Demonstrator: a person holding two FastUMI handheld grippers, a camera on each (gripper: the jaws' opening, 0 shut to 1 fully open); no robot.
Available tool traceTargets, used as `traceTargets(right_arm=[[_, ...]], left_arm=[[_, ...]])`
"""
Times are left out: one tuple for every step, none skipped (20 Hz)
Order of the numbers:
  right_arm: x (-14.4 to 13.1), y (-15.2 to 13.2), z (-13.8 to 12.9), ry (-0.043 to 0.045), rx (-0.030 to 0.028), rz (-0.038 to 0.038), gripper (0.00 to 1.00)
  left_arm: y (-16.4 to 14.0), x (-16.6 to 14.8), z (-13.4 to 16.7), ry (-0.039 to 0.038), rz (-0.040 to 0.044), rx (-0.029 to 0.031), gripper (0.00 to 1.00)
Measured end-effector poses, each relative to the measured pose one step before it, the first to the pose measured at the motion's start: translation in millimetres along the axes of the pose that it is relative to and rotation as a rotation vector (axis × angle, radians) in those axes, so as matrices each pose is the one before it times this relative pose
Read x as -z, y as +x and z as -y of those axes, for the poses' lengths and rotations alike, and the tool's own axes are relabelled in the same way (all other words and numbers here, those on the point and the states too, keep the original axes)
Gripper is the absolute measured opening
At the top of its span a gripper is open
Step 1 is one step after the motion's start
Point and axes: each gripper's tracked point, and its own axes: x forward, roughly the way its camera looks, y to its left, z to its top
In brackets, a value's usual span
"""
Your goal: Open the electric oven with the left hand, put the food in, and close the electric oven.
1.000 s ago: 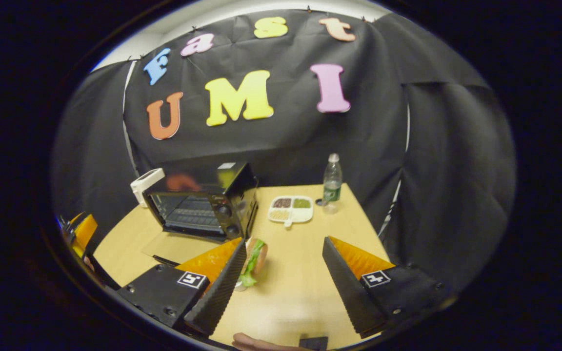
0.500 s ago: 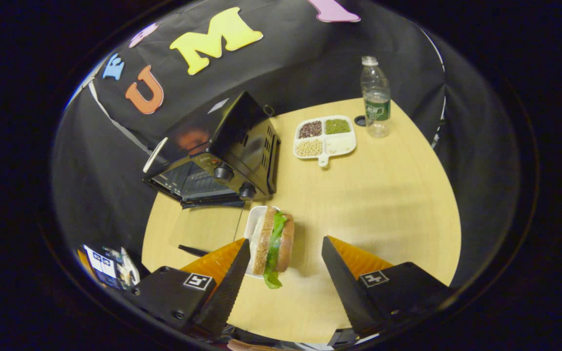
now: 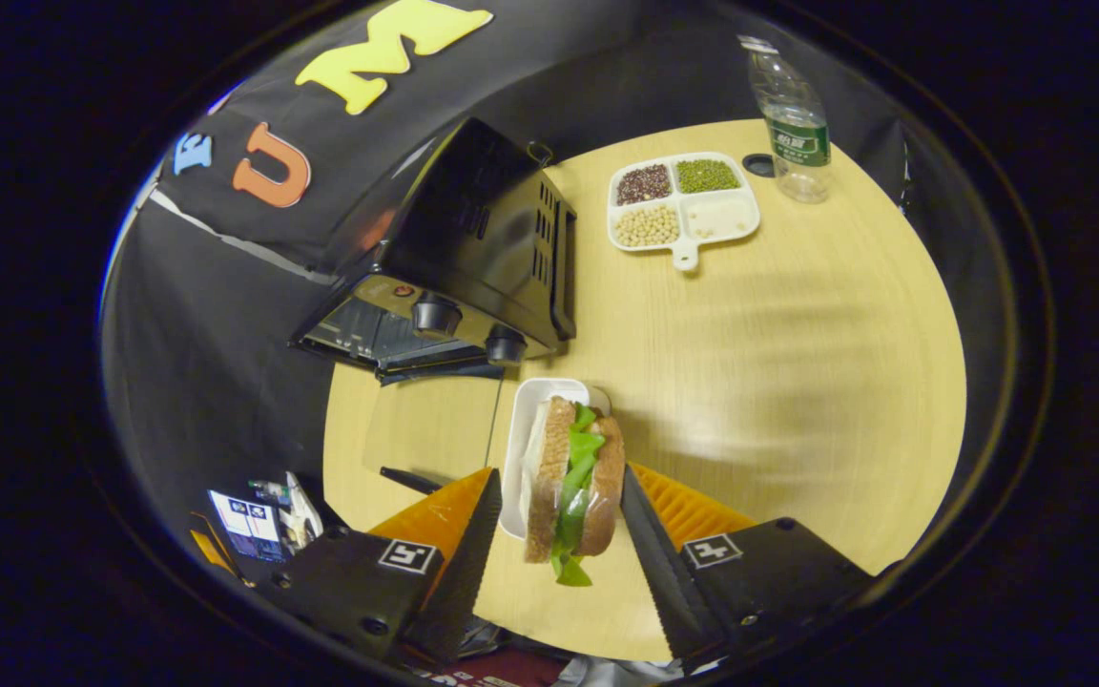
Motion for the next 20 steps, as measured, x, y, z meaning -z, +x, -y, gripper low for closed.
traceTargets(right_arm=[[-0.28, 2.35, 0.80, 0.00563, 0.00583, -0.00940, 0.67], [0.69, 1.93, 1.60, 0.00400, 0.00472, -0.00898, 0.64], [0.54, 1.13, 1.62, 0.00641, 0.00174, -0.00787, 0.57], [-0.92, 0.02, -1.19, 0.01054, -0.00389, 0.00511, 0.60], [-0.33, 1.38, 0.83, 0.00062, -0.00274, 0.00083, 0.52], [3.25, 0.40, 0.22, 0.00557, -0.00465, -0.00309, 0.52], [1.26, 0.41, -0.63, 0.00213, -0.00302, -0.00383, 0.47], [0.78, 0.47, -1.48, 0.00319, -0.00520, 0.00369, 0.47], [1.25, -2.08, 0.03, 0.00317, -0.00253, 0.00404, 0.44], [1.66, -0.72, -0.65, 0.00885, -0.00212, 0.00765, 0.42], [2.06, -0.98, -0.52, 0.00459, -0.00240, 0.00700, 0.41], [2.56, -0.95, -1.02, 0.00790, -0.00119, 0.00960, 0.36], [3.30, -1.88, 0.60, 0.00866, -0.00153, 0.00960, 0.35], [2.61, -3.26, -0.48, 0.01133, -0.00422, 0.01460, 0.35], [2.41, -4.61, -0.29, 0.00786, -0.00442, 0.01603, 0.35], [1.84, -5.45, -1.49, 0.01047, -0.00788, 0.02113, 0.38], [-0.17, -7.10, -1.08, 0.00500, -0.00659, 0.02403, 0.35], [1.76, -6.74, -0.29, 0.00876, -0.00501, 0.02719, 0.35], [2.37, -6.22, -1.90, 0.00460, -0.00715, 0.02856, 0.35], [1.84, -5.65, -3.55, 0.00755, -0.01426, 0.02640, 0.35]], left_arm=[[0.06, 1.56, -0.30, -0.00558, -0.00296, -0.00067, 0.92], [0.24, 0.31, -0.05, -0.00317, -0.00148, 0.00227, 0.92], [-0.30, 1.01, 0.19, -0.00057, -0.00493, 0.00082, 0.92], [0.18, 1.99, -0.30, 0.00096, -0.00356, -0.00217, 0.92], [-0.90, -0.47, -1.19, 0.00251, 0.00048, -0.00147, 0.92], [-0.88, 0.53, -1.24, -0.00047, -0.00225, -0.00186, 0.92], [-0.68, 0.19, -0.13, -0.00583, -0.00215, -0.00055, 0.92], [-1.50, 0.00, 0.85, -0.00667, 0.00071, 0.00451, 0.93], [-0.91, 0.22, 0.09, -0.00445, -0.00026, 0.00150, 0.93], [-1.41, 1.09, -2.10, -0.00419, -0.00416, -0.00410, 0.93], [-0.49, 1.15, -1.66, -0.00615, -0.00222, -0.00292, 0.92], [-0.94, 0.47, -1.12, -0.00760, -0.00047, -0.00017, 0.92], [-1.22, -0.60, -1.21, -0.00871, -0.00062, -0.00098, 0.93], [-2.05, -0.31, -0.87, -0.00936, 0.00271, 0.00205, 0.93], [-0.12, -0.85, -0.79, -0.00965, 0.00244, 0.00319, 0.93], [-0.28, 0.23, -0.46, -0.00971, 0.00067, 0.00290, 0.92], [0.16, 0.57, 0.63, -0.00812, -0.00111, 0.00315, 0.93], [-0.22, 1.97, -0.74, -0.00719, -0.00185, 0.00360, 0.92], [-0.17, 1.45, 1.23, -0.00684, -0.00156, 0.00491, 0.93], [-1.51, -0.05, 1.02, -0.00577, -0.00163, 0.00631, 0.93]])
